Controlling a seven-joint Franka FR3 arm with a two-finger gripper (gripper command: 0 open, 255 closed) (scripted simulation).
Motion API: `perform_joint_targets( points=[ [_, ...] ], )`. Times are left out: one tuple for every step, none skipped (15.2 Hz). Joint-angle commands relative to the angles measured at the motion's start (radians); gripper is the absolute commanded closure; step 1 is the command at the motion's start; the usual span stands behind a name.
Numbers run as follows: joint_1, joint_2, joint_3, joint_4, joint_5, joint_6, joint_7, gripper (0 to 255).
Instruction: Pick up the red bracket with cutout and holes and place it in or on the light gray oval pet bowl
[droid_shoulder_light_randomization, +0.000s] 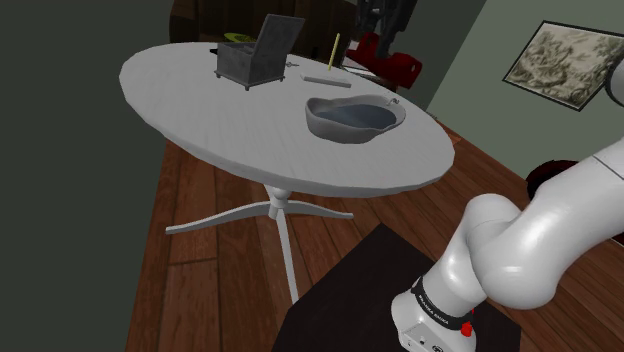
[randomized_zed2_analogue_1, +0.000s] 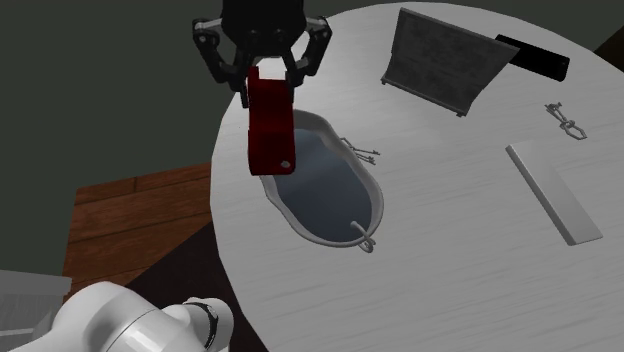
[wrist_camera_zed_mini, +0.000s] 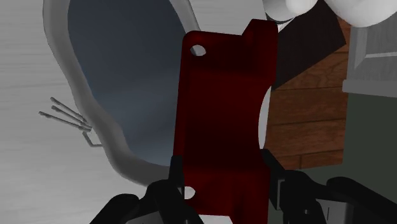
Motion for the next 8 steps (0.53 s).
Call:
perform_joint_targets(
  points=[
    [-0.016,0.035,-0.038,0.047,-0.015,-0.012,-0.06,255],
    [-0.023,0.053,-0.056,0.067,-0.022,-0.015,-0.088,255],
    [-0.035,0.081,-0.083,0.1,-0.029,-0.02,-0.13,255],
    [-0.036,0.072,-0.082,0.076,-0.03,-0.005,-0.129,255],
    [-0.036,0.063,-0.081,0.052,-0.032,0.011,-0.128,255],
    [-0.036,0.055,-0.08,0.029,-0.033,0.026,-0.126,255],
    [-0.036,0.047,-0.079,0.006,-0.034,0.041,-0.125,255],
    [-0.036,0.039,-0.079,-0.016,-0.035,0.055,-0.124,255]
  ],
)
